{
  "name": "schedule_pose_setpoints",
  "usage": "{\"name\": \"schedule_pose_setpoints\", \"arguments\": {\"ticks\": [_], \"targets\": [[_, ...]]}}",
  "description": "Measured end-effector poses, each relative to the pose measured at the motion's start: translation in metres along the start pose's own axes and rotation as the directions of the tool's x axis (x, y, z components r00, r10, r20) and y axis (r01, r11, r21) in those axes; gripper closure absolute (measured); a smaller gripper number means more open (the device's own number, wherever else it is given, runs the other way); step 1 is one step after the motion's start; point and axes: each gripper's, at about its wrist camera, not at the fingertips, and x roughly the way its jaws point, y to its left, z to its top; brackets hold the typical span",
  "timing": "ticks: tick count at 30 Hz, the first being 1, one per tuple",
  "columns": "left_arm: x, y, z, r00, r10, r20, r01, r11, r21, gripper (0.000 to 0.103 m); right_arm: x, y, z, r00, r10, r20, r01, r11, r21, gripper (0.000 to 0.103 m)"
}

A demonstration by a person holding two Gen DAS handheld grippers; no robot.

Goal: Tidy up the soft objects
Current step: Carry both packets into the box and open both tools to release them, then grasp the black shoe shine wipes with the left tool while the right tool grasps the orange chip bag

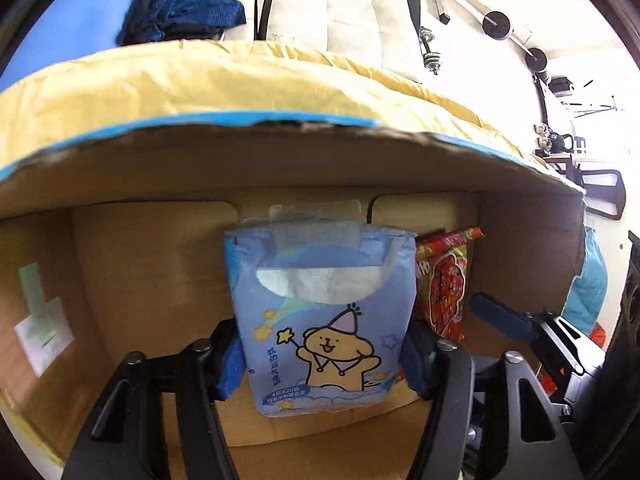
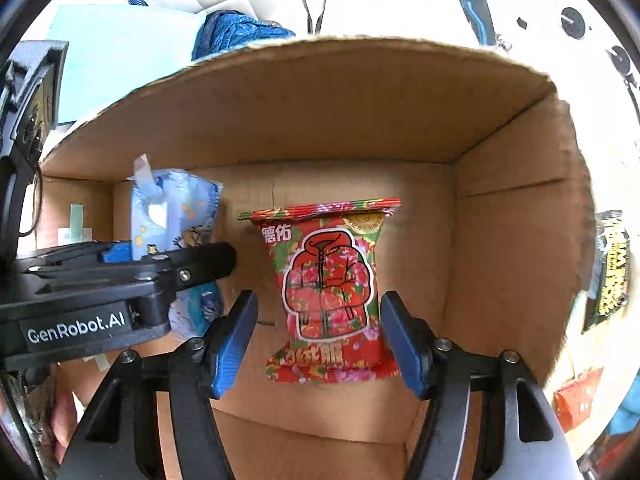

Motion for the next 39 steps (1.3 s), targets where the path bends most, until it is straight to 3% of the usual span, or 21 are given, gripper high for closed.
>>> {"name": "schedule_pose_setpoints", "arguments": {"ticks": [3, 6, 8, 10, 11, 13, 17, 23, 25, 29, 39], "targets": [[-0.006, -0.004, -0.006, 1.0, -0.002, 0.012, 0.002, 1.0, 0.004, 0.034, -0.009, 0.006, -0.007, 1.0, -0.02, 0.009, 0.02, 1.0, -0.002, 0.029], [-0.008, -0.008, -0.014, 1.0, -0.018, 0.017, 0.018, 1.0, 0.001, 0.02, -0.018, 0.013, -0.008, 0.998, -0.053, 0.032, 0.053, 0.999, -0.007, 0.016], [-0.012, -0.011, -0.02, 0.999, -0.021, 0.033, 0.022, 1.0, -0.003, 0.019, -0.023, 0.017, -0.008, 0.995, -0.084, 0.044, 0.085, 0.996, -0.016, 0.016], [-0.021, -0.013, -0.027, 0.998, -0.016, 0.067, 0.017, 1.0, -0.007, 0.015, -0.028, 0.018, -0.009, 0.994, -0.101, 0.05, 0.102, 0.995, -0.019, 0.016], [-0.026, -0.012, -0.03, 0.996, -0.013, 0.089, 0.014, 1.0, -0.014, 0.007, -0.03, 0.018, -0.01, 0.993, -0.107, 0.053, 0.108, 0.994, -0.02, 0.014], [-0.038, -0.003, -0.043, 0.991, 0.007, 0.136, -0.004, 1.0, -0.02, 0.002, -0.036, 0.014, -0.015, 0.99, -0.125, 0.067, 0.127, 0.992, -0.021, 0.003], [-0.064, -0.005, -0.072, 0.966, 0.058, 0.25, -0.055, 0.998, -0.02, 0.001, -0.048, 0.012, -0.043, 0.985, -0.139, 0.1, 0.142, 0.99, -0.016, 0.0], [-0.092, -0.002, -0.115, 0.93, 0.102, 0.353, -0.091, 0.995, -0.047, 0.001, -0.07, 0.016, -0.074, 0.978, -0.142, 0.155, 0.147, 0.989, -0.016, 0.0], [-0.101, -0.005, -0.134, 0.91, 0.134, 0.391, -0.127, 0.991, -0.043, 0.001, -0.083, 0.018, -0.091, 0.972, -0.148, 0.184, 0.154, 0.988, -0.02, 0.0], [-0.112, -0.002, -0.166, 0.876, 0.182, 0.447, -0.172, 0.983, -0.063, 0.001, -0.104, 0.022, -0.119, 0.96, -0.148, 0.239, 0.157, 0.988, -0.018, 0.0], [-0.142, -0.021, -0.227, 0.829, 0.195, 0.524, -0.188, 0.98, -0.067, 0.001, -0.155, 0.029, -0.181, 0.937, -0.1, 0.334, 0.115, 0.993, -0.025, 0.0]]}}
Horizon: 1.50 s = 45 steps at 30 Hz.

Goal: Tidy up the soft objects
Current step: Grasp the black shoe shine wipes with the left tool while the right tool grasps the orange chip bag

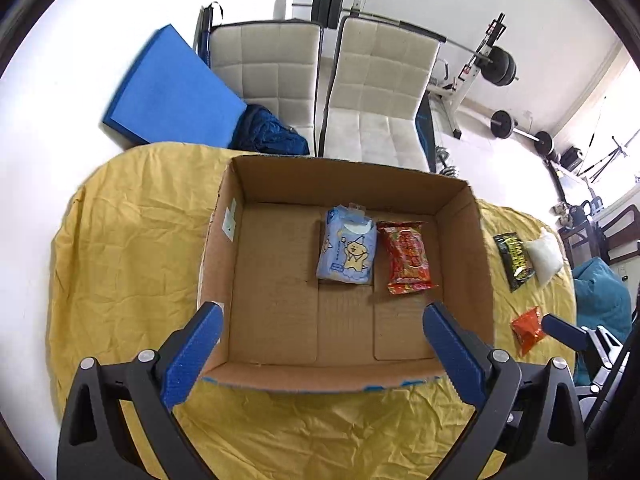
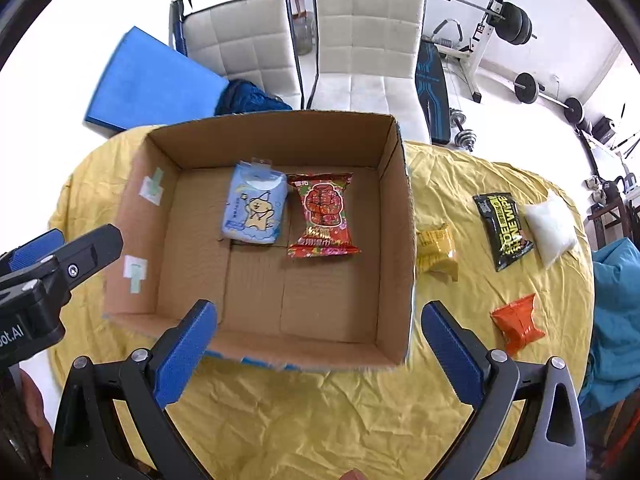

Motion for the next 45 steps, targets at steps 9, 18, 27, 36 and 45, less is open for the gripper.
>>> {"name": "schedule_pose_setpoints", "arguments": {"ticks": [9, 18, 27, 36, 45], "targets": [[-0.027, -0.021, -0.012, 0.999, -0.05, 0.015, 0.05, 0.999, 0.02, 0.001, -0.032, -0.004, -0.023, 0.999, 0.048, 0.011, -0.049, 0.999, 0.008, 0.0], [-0.017, -0.097, -0.011, 0.986, -0.167, 0.011, 0.165, 0.98, 0.108, 0.001, -0.037, -0.095, -0.034, 0.997, 0.07, -0.025, -0.065, 0.986, 0.15, 0.0], [0.045, -0.208, -0.003, 0.992, -0.09, -0.085, 0.109, 0.963, 0.247, 0.001, 0.02, -0.259, -0.042, 0.972, -0.115, -0.205, 0.154, 0.971, 0.184, 0.0], [0.119, -0.276, 0.003, 0.978, 0.017, -0.206, 0.043, 0.958, 0.282, 0.001, 0.146, -0.312, -0.045, 0.912, -0.056, -0.407, 0.088, 0.994, 0.061, 0.0], [0.193, -0.33, 0.019, 0.914, -0.074, -0.398, 0.145, 0.977, 0.153, 0.001, 0.172, -0.353, -0.047, 0.897, 0.029, -0.442, 0.062, 0.98, 0.189, 0.04]]}}
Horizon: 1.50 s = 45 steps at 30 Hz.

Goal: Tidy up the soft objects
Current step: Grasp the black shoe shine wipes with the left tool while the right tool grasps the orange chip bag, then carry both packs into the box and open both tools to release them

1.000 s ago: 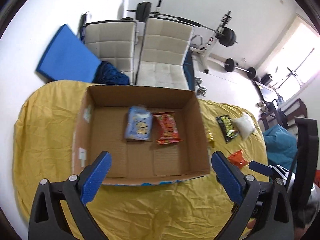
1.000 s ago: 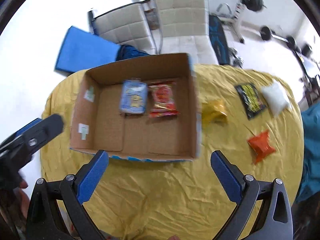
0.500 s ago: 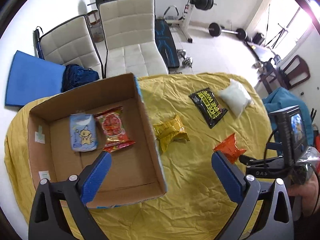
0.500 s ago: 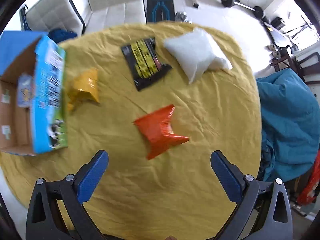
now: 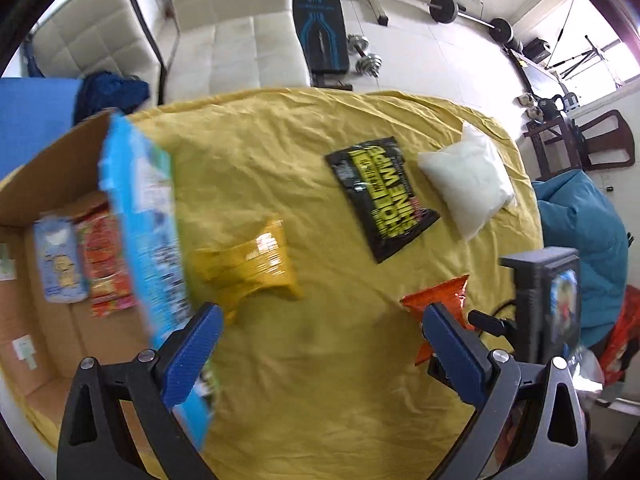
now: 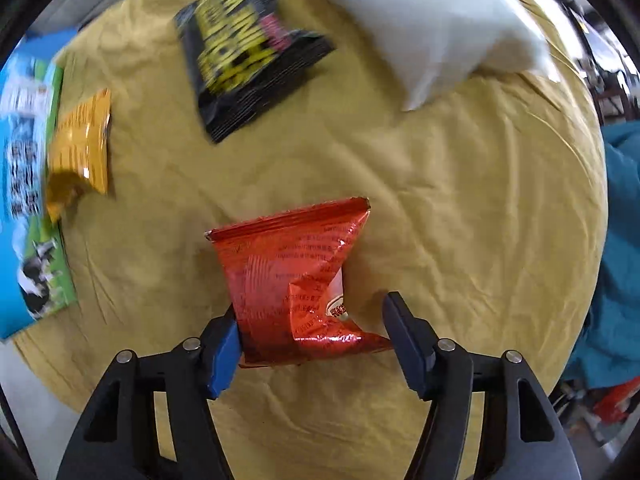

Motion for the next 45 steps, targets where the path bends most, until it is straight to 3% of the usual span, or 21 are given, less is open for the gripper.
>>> {"name": "schedule_pose_setpoints", "arguments": {"ticks": [2, 8, 12, 15, 19, 21, 25, 28, 31, 36, 39, 43, 45], "targets": [[0.014, -0.008, 0.014, 0.999, -0.024, -0.03, 0.024, 1.0, -0.02, 0.001, -0.014, -0.024, 0.007, 0.999, 0.01, 0.042, -0.012, 0.998, 0.059, 0.064], [0.074, -0.03, 0.064, 0.992, -0.017, -0.127, 0.012, 0.999, -0.04, 0.001, -0.02, -0.085, 0.034, 0.997, 0.078, 0.029, -0.082, 0.979, 0.184, 0.064], [0.117, -0.024, 0.083, 0.976, -0.038, -0.214, 0.014, 0.994, -0.11, 0.001, -0.012, -0.094, 0.039, 0.991, 0.136, -0.018, -0.131, 0.976, 0.173, 0.059], [0.135, -0.022, 0.088, 0.97, -0.057, -0.238, 0.025, 0.991, -0.134, 0.001, -0.003, -0.099, 0.039, 0.987, 0.159, -0.031, -0.151, 0.97, 0.189, 0.051], [0.136, -0.028, 0.088, 0.973, -0.03, -0.227, 0.004, 0.993, -0.117, 0.001, 0.01, -0.106, 0.04, 0.983, 0.176, -0.044, -0.163, 0.963, 0.213, 0.05], [0.135, -0.032, 0.084, 0.976, 0.002, -0.219, -0.021, 0.996, -0.082, 0.005, 0.013, -0.105, 0.038, 0.985, 0.166, -0.045, -0.153, 0.965, 0.212, 0.051], [0.128, -0.043, 0.07, 0.976, 0.104, -0.19, -0.1, 0.995, 0.029, 0.029, 0.01, -0.095, 0.028, 0.991, 0.13, -0.012, -0.124, 0.969, 0.213, 0.058], [0.122, -0.04, 0.059, 0.978, 0.125, -0.169, -0.119, 0.992, 0.044, 0.049, 0.006, -0.091, 0.021, 0.993, 0.121, 0.005, -0.119, 0.968, 0.219, 0.062], [0.112, -0.033, 0.042, 0.981, 0.105, -0.165, -0.1, 0.994, 0.042, 0.051, -0.002, -0.091, 0.012, 0.993, 0.119, 0.022, -0.121, 0.97, 0.211, 0.063], [0.095, -0.028, -0.029, 0.978, 0.14, -0.155, -0.123, 0.986, 0.114, 0.051, -0.018, -0.087, -0.015, 0.995, 0.075, 0.066, -0.086, 0.981, 0.173, 0.063], [0.088, -0.028, -0.052, 0.973, 0.142, -0.181, -0.118, 0.983, 0.138, 0.051, -0.021, -0.088, -0.035, 0.996, 0.062, 0.067, -0.071, 0.986, 0.152, 0.063], [0.101, -0.029, -0.069, 0.959, 0.118, -0.259, -0.084, 0.987, 0.14, 0.049, -0.012, -0.076, -0.057, 0.999, 0.037, 0.039, -0.042, 0.992, 0.123, 0.063], [0.109, -0.027, -0.059, 0.957, 0.095, -0.273, -0.067, 0.992, 0.111, 0.046, 0.002, -0.074, -0.065, 0.999, 0.037, 0.032, -0.042, 0.989, 0.141, 0.062]]}}
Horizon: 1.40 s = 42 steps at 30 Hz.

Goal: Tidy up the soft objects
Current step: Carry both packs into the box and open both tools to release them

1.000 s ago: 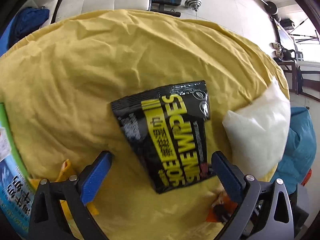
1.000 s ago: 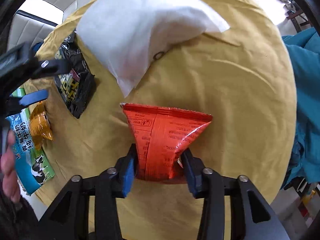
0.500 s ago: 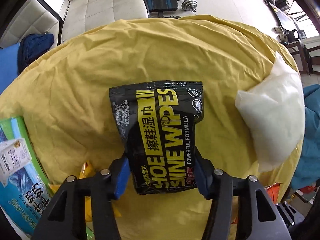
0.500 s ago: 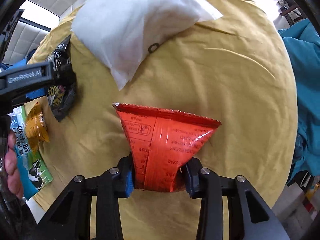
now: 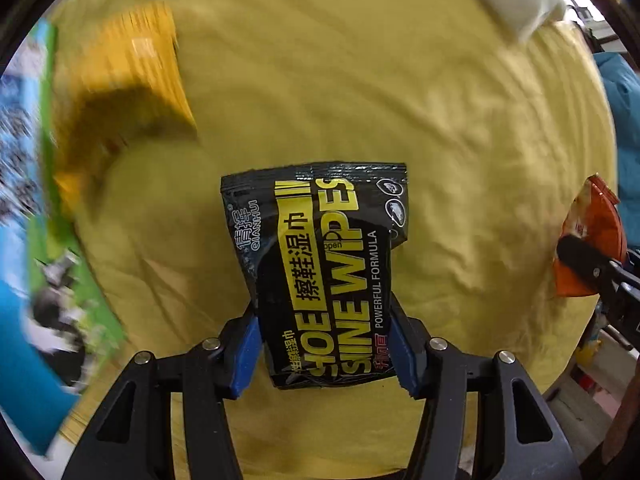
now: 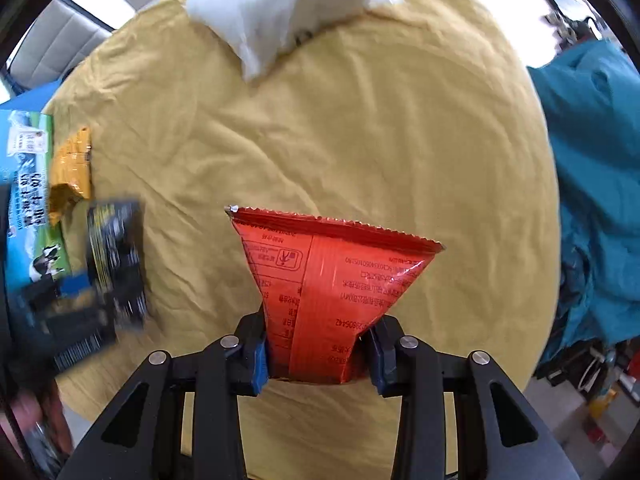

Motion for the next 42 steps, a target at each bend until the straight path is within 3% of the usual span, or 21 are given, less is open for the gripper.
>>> {"name": "schedule_pose_setpoints", "arguments": {"ticks": [2, 6, 7, 11, 14, 20, 25, 28, 32, 34, 38, 41, 42], "targets": [[-0.007, 0.005, 0.011, 0.999, -0.02, 0.046, 0.021, 0.999, -0.028, 0.045, 0.012, 0.0, -0.003, 1.0, -0.008, -0.014, 0.008, 1.0, 0.021, 0.062], [-0.01, 0.021, 0.01, 0.993, -0.102, 0.059, 0.108, 0.987, -0.118, 0.043, 0.02, -0.005, -0.006, 1.0, 0.013, -0.003, -0.013, 0.998, 0.065, 0.061], [-0.009, 0.026, 0.009, 0.992, -0.108, 0.069, 0.116, 0.985, -0.124, 0.043, 0.015, -0.024, -0.009, 1.0, 0.02, 0.004, -0.02, 0.997, 0.078, 0.061], [-0.011, 0.025, -0.002, 0.994, -0.04, 0.104, 0.049, 0.995, -0.089, 0.051, 0.02, -0.026, -0.012, 1.0, 0.025, 0.018, -0.027, 0.995, 0.101, 0.063], [-0.019, -0.001, -0.013, 0.99, 0.001, 0.138, 0.007, 0.998, -0.061, 0.053, 0.019, -0.021, -0.008, 0.999, 0.035, 0.021, -0.037, 0.993, 0.114, 0.064], [-0.041, -0.021, -0.049, 0.982, -0.005, 0.191, 0.015, 0.999, -0.05, 0.053, -0.007, -0.023, -0.022, 0.996, 0.063, 0.057, -0.067, 0.994, 0.083, 0.067], [-0.073, 0.006, -0.073, 0.969, -0.066, 0.24, 0.08, 0.995, -0.051, 0.053, -0.036, -0.008, -0.034, 0.99, 0.108, 0.095, -0.113, 0.992, 0.048, 0.067], [-0.104, 0.022, -0.093, 0.95, -0.123, 0.287, 0.142, 0.989, -0.046, 0.053, -0.058, 0.008, -0.04, 0.982, 0.139, 0.124, -0.141, 0.99, 0.012, 0.067], [-0.149, 0.07, -0.118, 0.91, -0.196, 0.366, 0.238, 0.969, -0.072, 0.053, -0.095, 0.031, -0.044, 0.97, 0.177, 0.164, -0.174, 0.984, -0.037, 0.068], [-0.183, 0.078, -0.115, 0.886, -0.204, 0.416, 0.26, 0.962, -0.082, 0.053, -0.115, 0.048, -0.05, 0.963, 0.198, 0.181, -0.189, 0.98, -0.068, 0.068], [-0.233, 0.133, -0.139, 0.846, -0.183, 0.5, 0.272, 0.956, -0.11, 0.053, -0.15, 0.099, -0.058, 0.95, 0.236, 0.207, -0.209, 0.967, -0.144, 0.068], [-0.255, 0.183, -0.162, 0.838, -0.156, 0.523, 0.264, 0.954, -0.138, 0.053, -0.161, 0.151, -0.061, 0.944, 0.263, 0.197, -0.226, 0.955, -0.195, 0.068], [-0.258, 0.201, -0.166, 0.845, -0.137, 0.518, 0.249, 0.956, -0.154, 0.053, -0.164, 0.169, -0.061, 0.943, 0.274, 0.19, -0.233, 0.948, -0.215, 0.068]]}}
